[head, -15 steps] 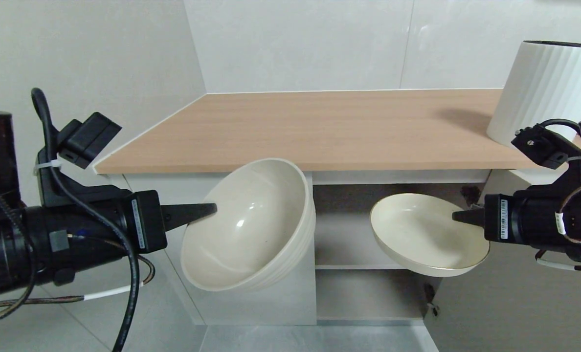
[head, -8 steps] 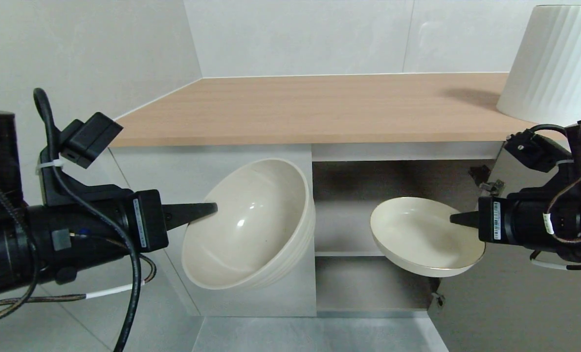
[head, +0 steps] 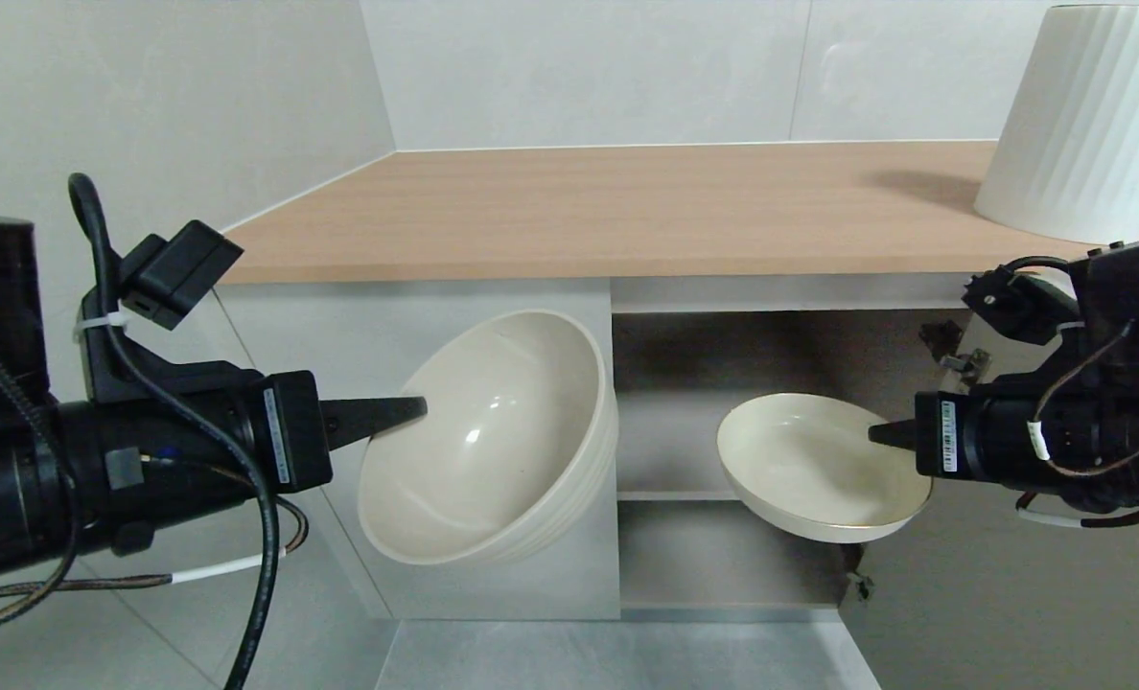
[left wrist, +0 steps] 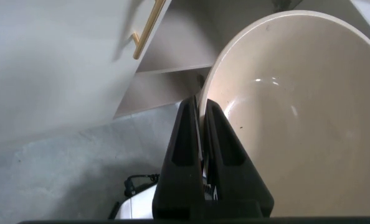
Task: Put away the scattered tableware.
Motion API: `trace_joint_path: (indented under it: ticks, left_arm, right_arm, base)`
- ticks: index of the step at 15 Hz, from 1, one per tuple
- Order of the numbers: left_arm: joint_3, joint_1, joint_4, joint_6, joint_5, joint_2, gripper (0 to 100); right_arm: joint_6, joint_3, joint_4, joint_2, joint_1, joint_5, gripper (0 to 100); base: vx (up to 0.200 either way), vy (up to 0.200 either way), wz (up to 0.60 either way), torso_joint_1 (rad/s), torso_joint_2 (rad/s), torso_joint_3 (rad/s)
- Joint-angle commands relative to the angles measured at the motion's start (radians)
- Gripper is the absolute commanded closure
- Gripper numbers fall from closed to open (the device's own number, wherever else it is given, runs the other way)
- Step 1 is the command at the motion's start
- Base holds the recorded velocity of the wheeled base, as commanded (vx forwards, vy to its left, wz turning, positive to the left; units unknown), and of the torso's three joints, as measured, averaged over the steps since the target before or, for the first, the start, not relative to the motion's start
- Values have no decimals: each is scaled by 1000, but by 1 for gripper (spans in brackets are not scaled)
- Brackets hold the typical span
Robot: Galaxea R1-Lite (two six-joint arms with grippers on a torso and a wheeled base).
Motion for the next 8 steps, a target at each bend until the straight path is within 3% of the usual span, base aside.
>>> trace_joint_path:
  ticks: [1,4,8]
  left_arm:
    - [1,0,0,1,0,4,100]
    - [3,0,0,1,0,13,100]
    - [3,0,6,15,9,124,100]
  right_arm:
    - [0,7,-24,124,1,-2,100]
    - [6,10,-156,337,-28,-29,100]
    - [12,9,-431,578,-107,-130,100]
  base:
    - [0,0,0,0,0,0]
    - [0,0,0,0,0,0]
    - [0,0,0,0,0,0]
